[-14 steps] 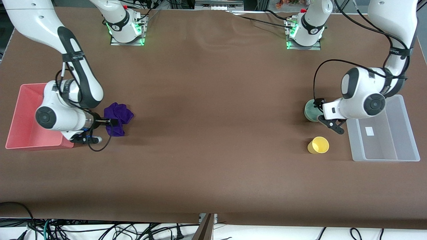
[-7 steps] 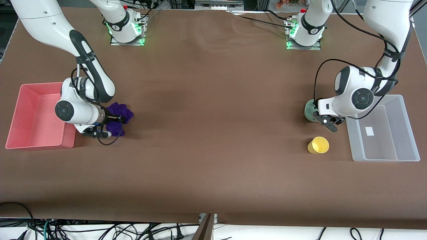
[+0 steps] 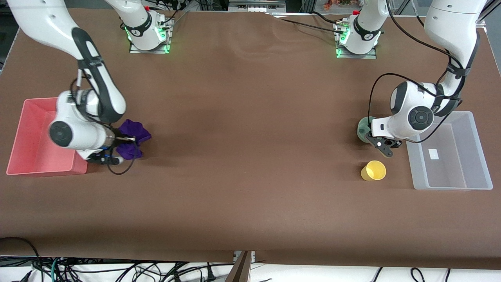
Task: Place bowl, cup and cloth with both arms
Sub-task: 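Grasp the purple cloth with the right gripper while the left gripper grasps the bowl, then drop the cloth into the pink bin while the left gripper places the bowl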
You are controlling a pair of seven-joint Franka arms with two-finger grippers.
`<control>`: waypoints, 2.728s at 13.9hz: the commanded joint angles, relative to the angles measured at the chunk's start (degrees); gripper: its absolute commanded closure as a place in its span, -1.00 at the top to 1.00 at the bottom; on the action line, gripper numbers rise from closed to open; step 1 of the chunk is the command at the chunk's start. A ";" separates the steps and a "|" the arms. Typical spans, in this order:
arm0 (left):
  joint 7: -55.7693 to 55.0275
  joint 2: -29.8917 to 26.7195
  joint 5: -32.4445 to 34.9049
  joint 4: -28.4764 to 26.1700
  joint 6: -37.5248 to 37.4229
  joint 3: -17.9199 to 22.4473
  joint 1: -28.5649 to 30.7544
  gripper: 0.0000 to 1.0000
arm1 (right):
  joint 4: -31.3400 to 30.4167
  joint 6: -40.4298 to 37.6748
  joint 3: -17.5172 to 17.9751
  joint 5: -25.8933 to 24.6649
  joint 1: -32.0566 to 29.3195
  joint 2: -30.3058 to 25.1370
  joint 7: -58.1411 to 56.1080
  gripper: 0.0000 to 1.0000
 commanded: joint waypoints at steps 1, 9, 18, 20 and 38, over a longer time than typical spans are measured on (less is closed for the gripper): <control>0.63 0.26 1.51 0.67 -0.13 -0.08 0.31 -1.00 | 12.03 -16.87 -1.66 -0.28 -0.52 -1.97 -5.82 -1.00; 3.01 -2.82 0.45 12.76 -20.91 -1.57 0.13 -1.00 | 20.95 -27.40 -19.85 -5.89 -0.60 -0.75 -33.51 -1.00; 23.02 -1.16 6.41 28.44 -33.18 -1.04 12.42 -1.00 | 11.90 -12.20 -22.59 -6.26 -3.50 8.38 -36.77 -1.00; 28.12 2.35 8.01 31.95 -32.21 -1.04 16.11 -1.00 | 8.75 -7.46 -23.73 -5.99 -3.59 9.36 -36.86 -1.00; 34.82 13.01 7.31 33.63 -14.36 -1.48 21.23 1.00 | 19.72 -25.09 -16.45 -0.98 -0.78 -5.47 -33.89 1.00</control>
